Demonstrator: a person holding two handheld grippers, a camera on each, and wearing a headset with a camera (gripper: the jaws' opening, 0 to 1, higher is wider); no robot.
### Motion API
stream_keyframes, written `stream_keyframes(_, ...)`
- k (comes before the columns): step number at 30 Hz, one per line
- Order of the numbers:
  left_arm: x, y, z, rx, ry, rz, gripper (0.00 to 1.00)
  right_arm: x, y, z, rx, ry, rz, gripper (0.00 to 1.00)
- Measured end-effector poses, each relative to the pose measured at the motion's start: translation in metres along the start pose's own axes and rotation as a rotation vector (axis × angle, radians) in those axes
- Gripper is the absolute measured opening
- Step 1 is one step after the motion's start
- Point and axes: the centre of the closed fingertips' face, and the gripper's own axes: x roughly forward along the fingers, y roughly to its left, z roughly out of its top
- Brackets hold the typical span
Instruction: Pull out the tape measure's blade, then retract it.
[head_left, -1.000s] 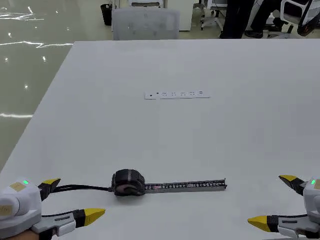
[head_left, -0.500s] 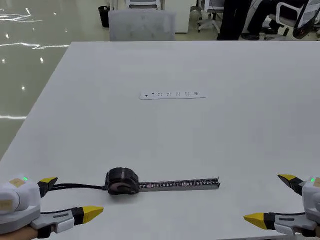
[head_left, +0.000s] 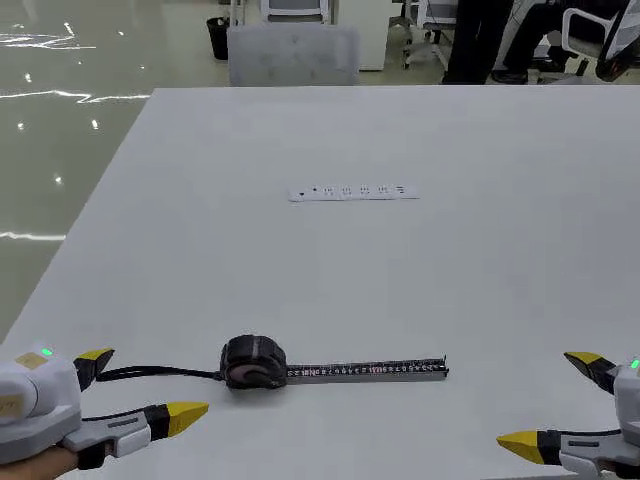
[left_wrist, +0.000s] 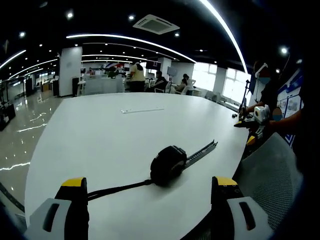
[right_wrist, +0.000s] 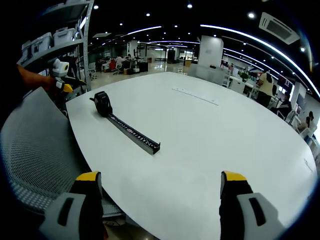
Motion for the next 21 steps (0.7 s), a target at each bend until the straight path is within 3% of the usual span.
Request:
stream_keyframes(4,0.002,-0.005,-0.005,0.007,0.010,-0.013,1.00,0.000,0.001,0.001,-0.013,-0.003,0.004,1.00)
stream_keyframes(8,0.005,-0.003,-0.009,0.005,0.018,-0.012,1.00,-0.002,0.000,-0.001,-0.012,0.003,0.004,1.00)
stream_keyframes(21,0.012,-0.005,0.003,0.034,0.019,-0.003,1.00,-0.006,-0.003,-0.007,-0.015,0.011,0.017,1.00)
